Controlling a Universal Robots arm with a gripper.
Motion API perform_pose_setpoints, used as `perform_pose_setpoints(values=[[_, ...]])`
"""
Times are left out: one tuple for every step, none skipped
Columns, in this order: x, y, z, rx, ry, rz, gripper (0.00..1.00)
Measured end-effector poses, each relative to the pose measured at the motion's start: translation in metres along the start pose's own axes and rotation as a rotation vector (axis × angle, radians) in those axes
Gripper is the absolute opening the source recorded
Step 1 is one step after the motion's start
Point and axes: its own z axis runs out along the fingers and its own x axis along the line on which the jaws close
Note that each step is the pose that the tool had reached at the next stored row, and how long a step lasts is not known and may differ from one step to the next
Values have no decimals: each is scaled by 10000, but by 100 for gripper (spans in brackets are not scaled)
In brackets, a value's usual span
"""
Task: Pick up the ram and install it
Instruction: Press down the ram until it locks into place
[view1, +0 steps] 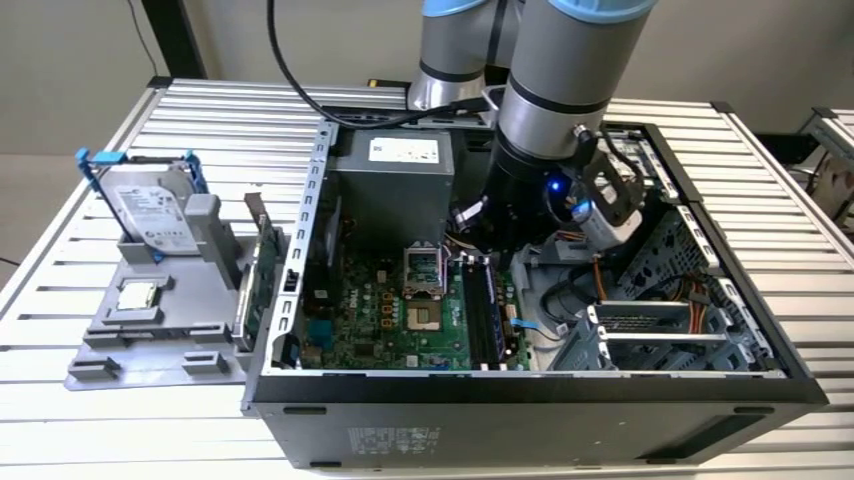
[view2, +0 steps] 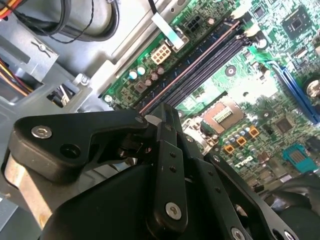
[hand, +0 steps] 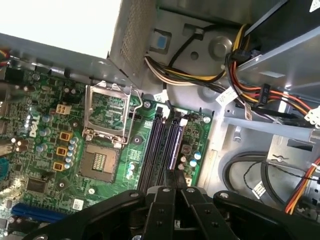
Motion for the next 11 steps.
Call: perform_pose_setpoints(values=[[0,0,0,2,3,-100,0],[0,0,0,7,6,-192,0],[0,2,0,23,13,-266,0],[-1,3,1,48,20,-351,0],[-1,3,1,67,27,-432,0],[0,3,0,79,32,-514,0],[0,3,0,81,34,-592,0],[0,3,-1,84,37,-690,0],[0,3,0,81,39,-806,0],[0,4,0,80,41,-929,0],[0,4,0,81,44,-1041,0]])
